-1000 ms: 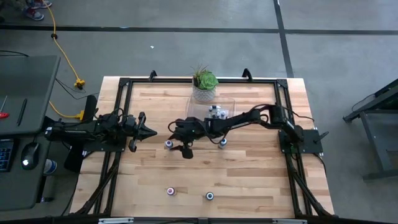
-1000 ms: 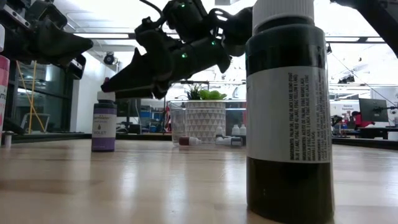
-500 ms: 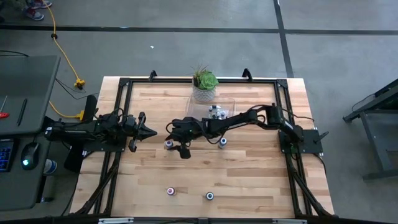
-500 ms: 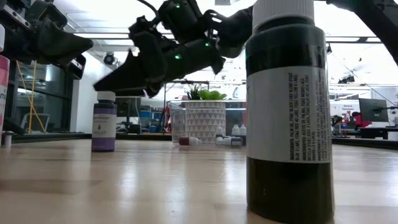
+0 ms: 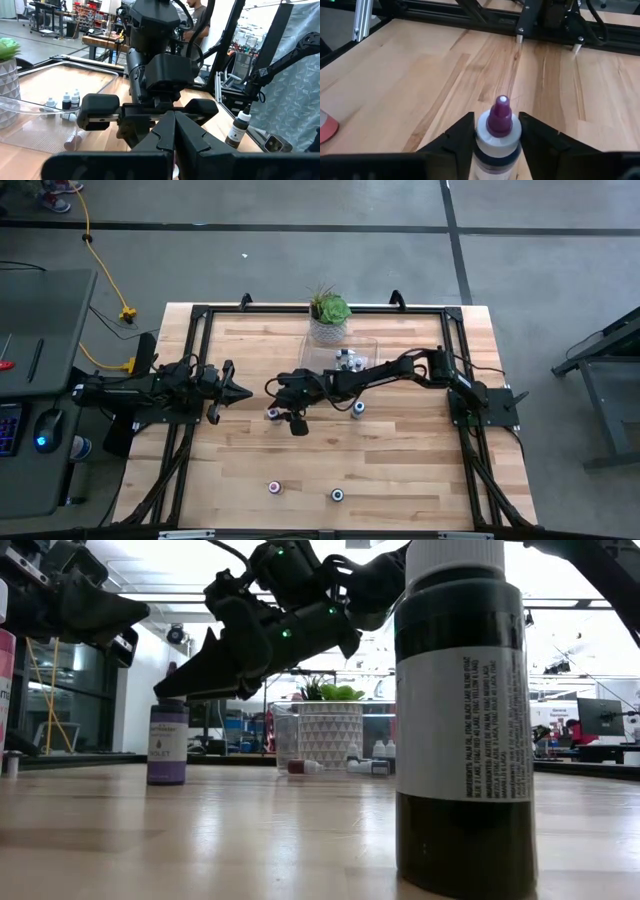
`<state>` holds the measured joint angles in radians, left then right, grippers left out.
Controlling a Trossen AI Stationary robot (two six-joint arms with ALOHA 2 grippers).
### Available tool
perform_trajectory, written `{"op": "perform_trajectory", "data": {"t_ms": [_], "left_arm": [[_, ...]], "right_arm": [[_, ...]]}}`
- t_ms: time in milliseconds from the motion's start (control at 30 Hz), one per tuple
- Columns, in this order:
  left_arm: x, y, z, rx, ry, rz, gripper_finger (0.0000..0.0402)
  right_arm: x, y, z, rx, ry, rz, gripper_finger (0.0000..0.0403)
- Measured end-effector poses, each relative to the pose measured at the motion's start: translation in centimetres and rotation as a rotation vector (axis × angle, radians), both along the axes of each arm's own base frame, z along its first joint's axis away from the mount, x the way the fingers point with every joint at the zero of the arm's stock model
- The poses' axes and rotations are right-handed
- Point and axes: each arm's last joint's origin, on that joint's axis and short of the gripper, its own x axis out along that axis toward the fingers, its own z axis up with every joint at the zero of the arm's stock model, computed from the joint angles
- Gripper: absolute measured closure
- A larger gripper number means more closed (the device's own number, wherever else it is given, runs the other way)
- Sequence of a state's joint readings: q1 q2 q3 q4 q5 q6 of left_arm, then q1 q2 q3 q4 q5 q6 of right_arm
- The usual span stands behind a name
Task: Pick & Place food coloring
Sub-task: Put the large purple food coloring bottle into the bin
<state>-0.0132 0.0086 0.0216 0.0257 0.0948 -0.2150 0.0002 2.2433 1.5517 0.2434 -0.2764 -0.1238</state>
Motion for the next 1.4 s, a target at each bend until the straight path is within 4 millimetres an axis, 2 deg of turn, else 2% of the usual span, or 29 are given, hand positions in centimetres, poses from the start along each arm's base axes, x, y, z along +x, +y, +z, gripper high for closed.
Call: {"op": "perform_trajectory", "data": {"t_ms": [133, 333, 500, 733, 1000, 1167, 1267, 1400], "left_arm": [[0.0, 0.0, 0.0, 0.000, 0.000, 0.000, 0.0401], [0.0, 0.0, 0.0, 0.000, 0.000, 0.000, 0.0401], [0.0, 0.0, 0.0, 0.000, 0.000, 0.000, 0.0401], [0.0, 0.0, 0.0, 0.000, 0.000, 0.000, 0.0401], [0.0, 0.0, 0.0, 0.000, 0.000, 0.000, 0.0401], [0.0, 0.0, 0.0, 0.000, 0.000, 0.000, 0.0401], [0.0, 0.0, 0.0, 0.000, 0.000, 0.000, 0.0401], [0.0, 0.0, 0.0, 0.000, 0.000, 0.000, 0.0401]], "right_arm": [[0.0, 0.0, 0.0, 0.000, 0.003, 0.001, 0.0290], [-0.1, 0.0, -0.1, -0.013, 0.010, 0.006, 0.0291], [-0.5, 0.0, 1.0, -0.016, 0.027, 0.001, 0.0291], [-2.1, -1.1, 4.7, -0.085, 0.055, -0.003, 0.0291], [-5.0, -3.2, 11.8, -0.083, -0.035, -0.045, 0.0291], [-7.5, -4.5, 15.7, -0.117, -0.064, -0.085, 0.0291], [-9.1, -5.5, 17.0, -0.167, -0.025, -0.143, 0.0291], [-10.6, -7.5, 16.9, -0.189, 0.088, -0.221, 0.0291]]}}
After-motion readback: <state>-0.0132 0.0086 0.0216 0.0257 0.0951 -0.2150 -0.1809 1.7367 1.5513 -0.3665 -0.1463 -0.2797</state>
